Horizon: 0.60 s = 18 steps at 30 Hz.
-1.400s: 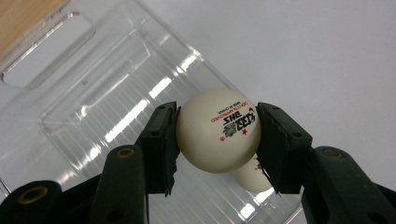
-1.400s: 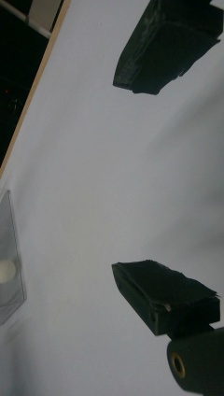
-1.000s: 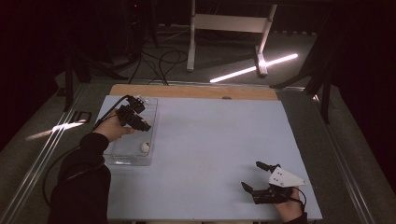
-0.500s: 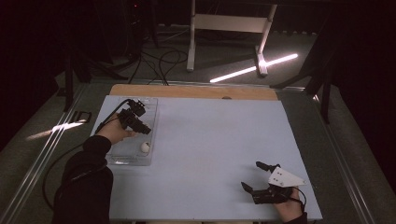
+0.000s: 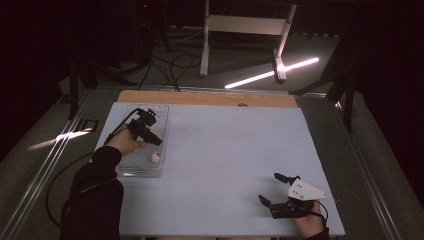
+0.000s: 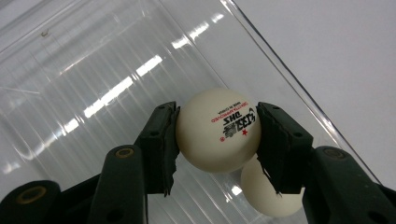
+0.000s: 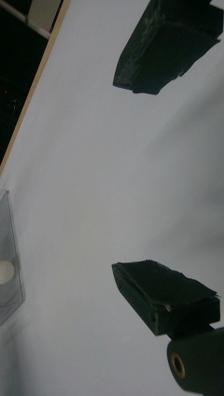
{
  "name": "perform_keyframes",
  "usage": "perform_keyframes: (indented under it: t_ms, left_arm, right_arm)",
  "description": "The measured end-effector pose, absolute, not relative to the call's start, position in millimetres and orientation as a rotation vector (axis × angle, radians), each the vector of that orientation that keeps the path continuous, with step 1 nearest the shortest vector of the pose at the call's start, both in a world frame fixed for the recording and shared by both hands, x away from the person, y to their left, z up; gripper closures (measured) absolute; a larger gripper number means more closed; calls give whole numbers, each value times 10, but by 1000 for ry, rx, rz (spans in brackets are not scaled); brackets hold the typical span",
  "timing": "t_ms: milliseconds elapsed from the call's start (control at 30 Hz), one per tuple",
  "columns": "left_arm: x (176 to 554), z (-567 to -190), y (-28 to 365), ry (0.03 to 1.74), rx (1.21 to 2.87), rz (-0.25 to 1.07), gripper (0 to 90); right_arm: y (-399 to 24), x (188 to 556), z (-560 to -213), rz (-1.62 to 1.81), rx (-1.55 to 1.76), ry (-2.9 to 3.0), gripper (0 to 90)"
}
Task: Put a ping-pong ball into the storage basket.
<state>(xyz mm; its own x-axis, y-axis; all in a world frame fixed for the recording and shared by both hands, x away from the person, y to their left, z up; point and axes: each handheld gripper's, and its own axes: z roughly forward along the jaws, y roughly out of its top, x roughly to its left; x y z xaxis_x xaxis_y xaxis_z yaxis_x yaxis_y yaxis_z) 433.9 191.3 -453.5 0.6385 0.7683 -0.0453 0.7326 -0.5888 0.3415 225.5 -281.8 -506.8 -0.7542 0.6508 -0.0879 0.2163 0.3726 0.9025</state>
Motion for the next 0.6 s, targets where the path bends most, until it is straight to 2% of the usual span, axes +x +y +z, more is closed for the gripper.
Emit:
perform_keyframes:
  t_ms: [133, 433, 600]
  left_arm:
    - [4350, -4517, 1928, 1225, 2526, 156, 490]
    - [4356, -4473, 1983, 1289, 2509, 202, 315]
    - [4338, -4440, 2005, 1297, 2499, 218, 286]
  right_arm:
    - [-2817, 2254, -5067, 1353, 751, 2206, 98]
    - [-2817, 2255, -5067, 1349, 750, 2207, 98]
    - [-2816, 2255, -5067, 1350, 752, 2206, 98]
